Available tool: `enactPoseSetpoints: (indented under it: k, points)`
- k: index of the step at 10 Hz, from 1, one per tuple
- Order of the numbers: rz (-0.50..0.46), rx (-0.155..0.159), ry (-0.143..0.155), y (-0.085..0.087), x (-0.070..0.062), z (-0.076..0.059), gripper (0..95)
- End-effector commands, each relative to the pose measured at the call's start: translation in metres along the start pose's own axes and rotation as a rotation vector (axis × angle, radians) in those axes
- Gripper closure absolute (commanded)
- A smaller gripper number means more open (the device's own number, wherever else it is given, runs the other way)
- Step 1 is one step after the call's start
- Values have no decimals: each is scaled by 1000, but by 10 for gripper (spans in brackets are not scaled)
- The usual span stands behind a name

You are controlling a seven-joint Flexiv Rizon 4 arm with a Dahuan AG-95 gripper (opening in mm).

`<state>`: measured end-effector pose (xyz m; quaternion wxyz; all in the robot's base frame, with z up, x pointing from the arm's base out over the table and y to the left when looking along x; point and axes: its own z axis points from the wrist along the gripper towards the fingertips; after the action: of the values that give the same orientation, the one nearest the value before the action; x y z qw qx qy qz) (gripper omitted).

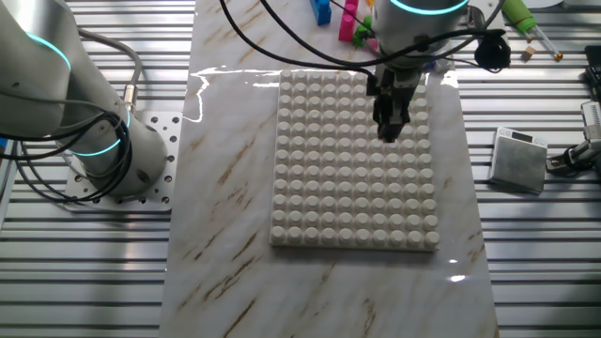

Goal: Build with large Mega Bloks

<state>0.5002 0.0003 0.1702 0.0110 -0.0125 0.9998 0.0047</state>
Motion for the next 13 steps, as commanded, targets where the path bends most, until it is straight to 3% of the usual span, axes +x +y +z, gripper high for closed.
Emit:
enactPoseSetpoints:
  k: [1, 13]
  points:
    - [-4, 1, -4, 0, 0, 0, 950]
    - [-70, 3, -5, 0, 0, 0, 950]
